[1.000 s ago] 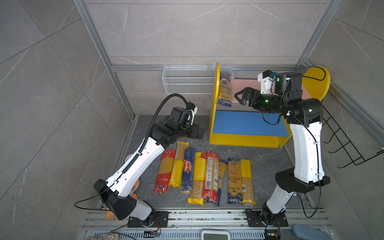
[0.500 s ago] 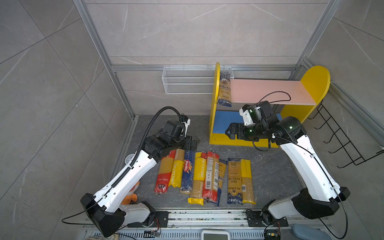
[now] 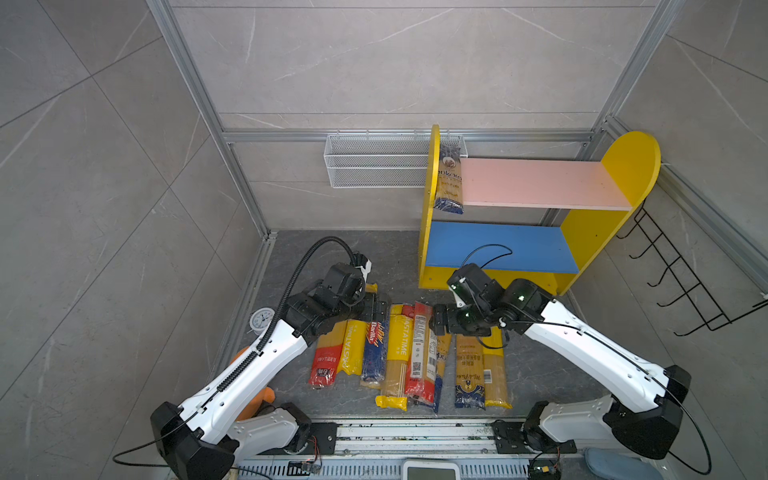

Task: Place and organize the pasta boxes and bags onto the shelf
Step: 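Lower the right gripper onto the red-and-white spaghetti pack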

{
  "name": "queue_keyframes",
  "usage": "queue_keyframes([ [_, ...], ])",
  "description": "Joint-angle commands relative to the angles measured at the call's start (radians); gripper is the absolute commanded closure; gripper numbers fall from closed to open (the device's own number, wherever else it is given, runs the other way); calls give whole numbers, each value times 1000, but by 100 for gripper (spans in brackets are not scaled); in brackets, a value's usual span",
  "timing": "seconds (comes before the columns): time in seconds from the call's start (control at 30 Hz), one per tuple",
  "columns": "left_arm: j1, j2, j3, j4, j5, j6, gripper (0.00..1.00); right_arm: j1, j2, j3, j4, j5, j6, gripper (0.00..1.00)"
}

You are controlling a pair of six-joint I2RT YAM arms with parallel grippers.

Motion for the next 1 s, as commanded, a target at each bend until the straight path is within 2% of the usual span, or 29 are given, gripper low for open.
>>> queue_keyframes([
  [0.0, -22, -55, -38, 51, 5, -50, 0, 53, 9, -87, 104, 1, 103, 5],
  [0.33, -151, -173, -188, 57, -46, -120, 0, 114, 86, -257, 288, -49, 162, 4],
  [0.57, -153, -281, -282, 39, -63, -159, 0, 123, 156, -328, 387, -88, 174, 3],
  [0.97, -155, -343, -324, 15, -77, -187, 0, 124, 222, -440, 525, -151, 202, 4],
])
